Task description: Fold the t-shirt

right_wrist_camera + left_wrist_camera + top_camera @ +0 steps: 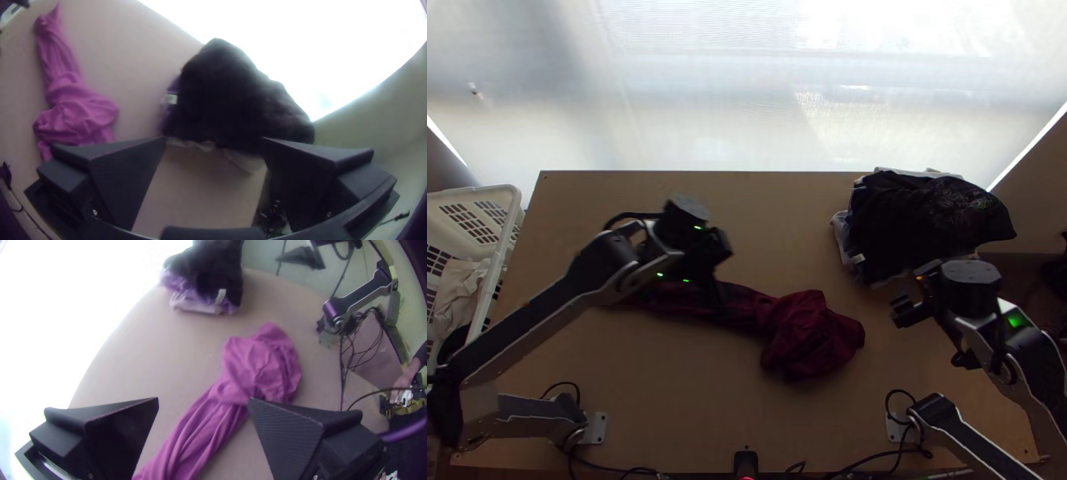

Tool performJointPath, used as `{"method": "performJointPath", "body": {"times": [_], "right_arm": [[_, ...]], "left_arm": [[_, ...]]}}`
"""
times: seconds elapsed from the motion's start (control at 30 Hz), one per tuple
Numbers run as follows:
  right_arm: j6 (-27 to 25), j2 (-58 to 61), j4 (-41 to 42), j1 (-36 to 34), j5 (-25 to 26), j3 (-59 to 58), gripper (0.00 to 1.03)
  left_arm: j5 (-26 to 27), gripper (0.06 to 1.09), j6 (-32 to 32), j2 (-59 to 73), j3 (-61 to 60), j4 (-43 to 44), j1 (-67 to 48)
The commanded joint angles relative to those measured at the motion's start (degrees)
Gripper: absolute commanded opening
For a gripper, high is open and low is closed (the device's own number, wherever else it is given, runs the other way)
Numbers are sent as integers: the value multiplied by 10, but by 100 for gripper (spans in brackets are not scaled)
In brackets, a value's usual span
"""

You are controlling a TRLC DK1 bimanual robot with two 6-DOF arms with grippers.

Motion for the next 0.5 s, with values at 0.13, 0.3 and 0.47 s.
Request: {"method": "performJointPath", "body": {"times": [0.13,0.3,0.47], "right_arm": [[45,185,-18,141,-157,4,98],[75,264,1,207,-180,1,98],[101,319,16,213,-237,8,93]], "left_arm": [[-3,103,64,-115,-197,4,216],[-29,103,88,-149,-250,18,255],[-44,103,129,-164,-306,48,299]]}}
